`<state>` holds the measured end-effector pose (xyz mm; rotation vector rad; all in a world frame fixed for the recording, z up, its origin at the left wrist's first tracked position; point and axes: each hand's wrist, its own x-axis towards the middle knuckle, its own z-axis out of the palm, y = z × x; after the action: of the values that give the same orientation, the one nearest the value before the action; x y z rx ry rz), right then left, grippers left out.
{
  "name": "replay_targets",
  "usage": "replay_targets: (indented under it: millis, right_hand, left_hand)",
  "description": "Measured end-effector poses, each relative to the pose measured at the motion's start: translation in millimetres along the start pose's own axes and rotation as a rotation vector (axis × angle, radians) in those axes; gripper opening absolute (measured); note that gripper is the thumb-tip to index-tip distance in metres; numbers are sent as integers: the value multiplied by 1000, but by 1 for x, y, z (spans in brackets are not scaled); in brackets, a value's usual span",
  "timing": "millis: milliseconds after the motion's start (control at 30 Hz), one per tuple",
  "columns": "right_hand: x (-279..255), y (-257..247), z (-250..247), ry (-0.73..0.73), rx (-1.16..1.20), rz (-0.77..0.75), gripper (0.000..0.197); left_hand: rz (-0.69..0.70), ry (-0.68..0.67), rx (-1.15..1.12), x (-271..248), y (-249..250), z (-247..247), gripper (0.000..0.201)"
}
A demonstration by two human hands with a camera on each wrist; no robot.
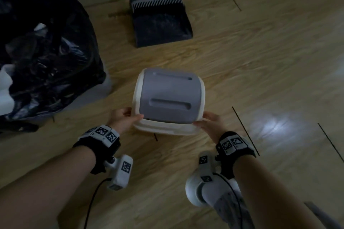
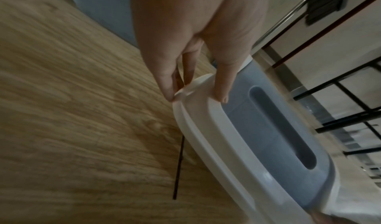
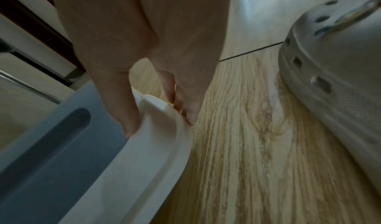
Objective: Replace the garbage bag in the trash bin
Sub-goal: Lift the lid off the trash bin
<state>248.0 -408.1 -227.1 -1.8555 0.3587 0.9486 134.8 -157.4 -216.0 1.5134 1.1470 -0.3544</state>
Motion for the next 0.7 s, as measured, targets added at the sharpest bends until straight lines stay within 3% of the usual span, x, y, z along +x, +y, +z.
replay_targets:
  millis: [67, 200, 467, 567, 633, 700]
  right_hand:
    - [1, 3, 4, -2, -16, -8, 55]
    - [5, 8, 8, -10, -40, -21, 34]
    - [15, 18, 15, 9, -114, -22, 32]
    - [8, 13, 16, 33, -186, -3, 42]
    - [-4, 5, 18, 105, -270, 5, 59]
    - [-18, -5, 20, 140, -339, -40, 62]
  left_hand:
    - [-18, 5, 6, 10, -9, 3, 46]
    - [-42, -16, 16, 24, -21, 7, 47]
    - [-64, -94, -67, 26, -21, 3, 41]
    - [54, 38, 144, 25, -22, -5, 39]
    - [140, 45, 326, 17, -20, -14, 41]
    - [206, 39, 550, -1, -14, -21, 39]
